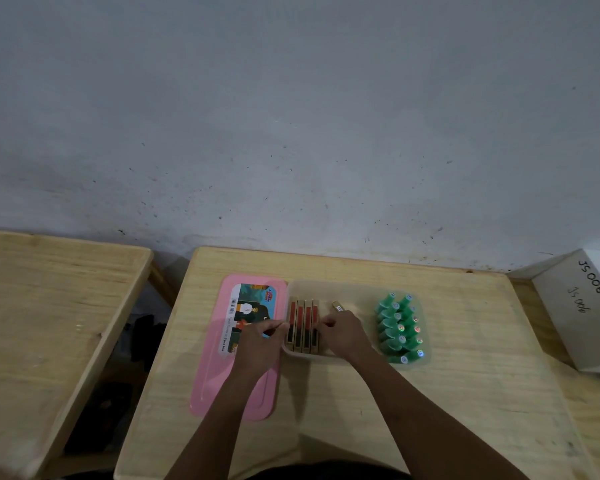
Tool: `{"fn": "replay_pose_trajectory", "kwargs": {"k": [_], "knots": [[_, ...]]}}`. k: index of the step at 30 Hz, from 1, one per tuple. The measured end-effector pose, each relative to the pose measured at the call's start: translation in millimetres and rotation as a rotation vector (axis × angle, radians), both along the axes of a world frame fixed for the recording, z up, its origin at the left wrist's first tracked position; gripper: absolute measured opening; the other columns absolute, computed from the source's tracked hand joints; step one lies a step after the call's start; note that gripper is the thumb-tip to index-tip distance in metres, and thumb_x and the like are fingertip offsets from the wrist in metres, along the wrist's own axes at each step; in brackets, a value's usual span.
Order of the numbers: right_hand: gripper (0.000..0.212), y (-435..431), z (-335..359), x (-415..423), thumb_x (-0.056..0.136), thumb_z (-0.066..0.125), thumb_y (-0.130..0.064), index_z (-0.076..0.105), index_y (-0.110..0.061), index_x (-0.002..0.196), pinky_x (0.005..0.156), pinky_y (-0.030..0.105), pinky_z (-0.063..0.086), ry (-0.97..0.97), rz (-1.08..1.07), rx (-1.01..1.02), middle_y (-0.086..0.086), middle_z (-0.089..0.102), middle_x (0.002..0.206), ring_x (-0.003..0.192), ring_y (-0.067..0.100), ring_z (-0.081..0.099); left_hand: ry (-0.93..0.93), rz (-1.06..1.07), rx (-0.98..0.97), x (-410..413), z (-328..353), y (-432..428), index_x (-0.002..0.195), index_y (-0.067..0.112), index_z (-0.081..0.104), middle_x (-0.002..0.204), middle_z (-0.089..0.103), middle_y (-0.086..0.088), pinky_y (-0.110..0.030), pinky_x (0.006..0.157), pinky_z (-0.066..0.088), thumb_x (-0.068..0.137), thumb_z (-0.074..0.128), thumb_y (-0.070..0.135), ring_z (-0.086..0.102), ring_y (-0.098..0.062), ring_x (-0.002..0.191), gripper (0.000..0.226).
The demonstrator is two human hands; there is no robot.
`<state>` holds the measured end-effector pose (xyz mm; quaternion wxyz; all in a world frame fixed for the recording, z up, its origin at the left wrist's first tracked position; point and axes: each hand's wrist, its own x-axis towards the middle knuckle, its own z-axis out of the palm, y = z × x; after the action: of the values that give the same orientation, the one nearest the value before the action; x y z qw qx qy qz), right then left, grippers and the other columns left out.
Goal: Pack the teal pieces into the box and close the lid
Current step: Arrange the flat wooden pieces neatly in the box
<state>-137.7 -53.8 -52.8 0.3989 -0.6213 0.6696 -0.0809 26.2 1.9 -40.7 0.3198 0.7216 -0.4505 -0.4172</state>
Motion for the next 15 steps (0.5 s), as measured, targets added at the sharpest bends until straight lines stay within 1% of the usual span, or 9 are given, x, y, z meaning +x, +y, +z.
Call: {"fn": "replay_pose_trajectory", "kwargs": {"k": [2, 4, 6, 8, 9, 11, 13, 15], "knots": [[0.026, -1.0, 1.0, -8.9, 0.090, 0.051, -0.026, 0.077, -0.022, 0.093, 0.068, 0.026, 0.048, 0.050, 0.005, -0.013, 0.000, 0.072, 0.085, 0.073, 0.013, 0.062, -0.011, -0.011, 0.004, -0.2, 0.2, -0.2, 0.111, 0.009, 0.067, 0.082, 0.061, 0.010, -0.010, 0.060, 0.039, 0.092, 0.057, 0.022, 0.056, -0.001, 0.078, 0.025], [0.024, -2.4, 2.9, -19.8, 0.088, 0.050, -0.031, 0.073, -0.025, 0.092, 0.067, 0.028, 0.050, 0.191, -0.096, -0.096, -0.002, 0.069, 0.084, 0.074, 0.016, 0.063, -0.021, -0.018, 0.001, -0.2, 0.3, -0.2, 0.111, 0.009, 0.066, 0.080, 0.057, 0.015, -0.007, 0.055, 0.041, 0.092, 0.057, 0.021, 0.055, 0.002, 0.074, 0.024], [0.024, -2.8, 2.1, -30.0, 0.086, 0.054, -0.039, 0.065, -0.027, 0.104, 0.068, 0.029, 0.047, 0.314, -0.156, -0.141, -0.002, 0.069, 0.096, 0.084, 0.019, 0.066, -0.025, -0.022, -0.001, -0.4, 1.4, -0.3, 0.111, 0.009, 0.066, 0.079, 0.057, 0.016, -0.005, 0.053, 0.041, 0.092, 0.056, 0.020, 0.055, 0.002, 0.072, 0.024], [0.038, -4.7, -0.2, -34.9, 0.081, 0.061, -0.044, 0.055, -0.027, 0.115, 0.071, 0.030, 0.045, 0.394, -0.059, -0.046, 0.000, 0.066, 0.106, 0.094, 0.021, 0.065, -0.021, -0.023, -0.001, -0.4, 2.2, -0.4, 0.111, 0.009, 0.067, 0.079, 0.058, 0.016, -0.007, 0.053, 0.041, 0.093, 0.056, 0.021, 0.056, 0.001, 0.072, 0.024], [0.043, -5.3, -1.0, -35.1, 0.079, 0.064, -0.044, 0.052, -0.026, 0.117, 0.073, 0.031, 0.046, 0.421, -0.013, 0.012, 0.001, 0.065, 0.108, 0.097, 0.022, 0.064, -0.019, -0.024, 0.001, -0.4, 2.4, -0.3, 0.111, 0.009, 0.067, 0.079, 0.059, 0.015, -0.008, 0.054, 0.041, 0.093, 0.056, 0.021, 0.056, 0.001, 0.072, 0.024], [0.043, -6.5, -2.5, -34.1, 0.079, 0.067, -0.039, 0.052, -0.024, 0.116, 0.078, 0.033, 0.048, 0.412, -0.001, 0.056, 0.000, 0.066, 0.107, 0.098, 0.022, 0.064, -0.017, -0.025, -0.004, -0.3, 2.6, -0.4, 0.111, 0.009, 0.067, 0.079, 0.059, 0.015, -0.007, 0.054, 0.042, 0.092, 0.057, 0.020, 0.056, 0.002, 0.073, 0.024], [0.041, -7.8, -5.5, -34.2, 0.077, 0.069, -0.034, 0.054, -0.023, 0.114, 0.079, 0.033, 0.052, 0.349, -0.060, 0.043, 0.001, 0.068, 0.100, 0.090, 0.021, 0.067, -0.017, -0.025, -0.013, -0.2, 3.0, -0.1, 0.111, 0.008, 0.067, 0.079, 0.059, 0.016, -0.006, 0.054, 0.042, 0.092, 0.057, 0.020, 0.056, 0.002, 0.073, 0.024], [0.040, -7.7, -6.7, -34.4, 0.076, 0.070, -0.031, 0.059, -0.019, 0.112, 0.074, 0.033, 0.056, 0.191, -0.164, 0.050, 0.003, 0.071, 0.092, 0.077, 0.018, 0.070, -0.018, -0.026, -0.016, -0.5, 3.0, 0.5, 0.110, 0.008, 0.067, 0.078, 0.058, 0.017, -0.007, 0.054, 0.041, 0.093, 0.056, 0.019, 0.055, 0.003, 0.073, 0.023]]}}
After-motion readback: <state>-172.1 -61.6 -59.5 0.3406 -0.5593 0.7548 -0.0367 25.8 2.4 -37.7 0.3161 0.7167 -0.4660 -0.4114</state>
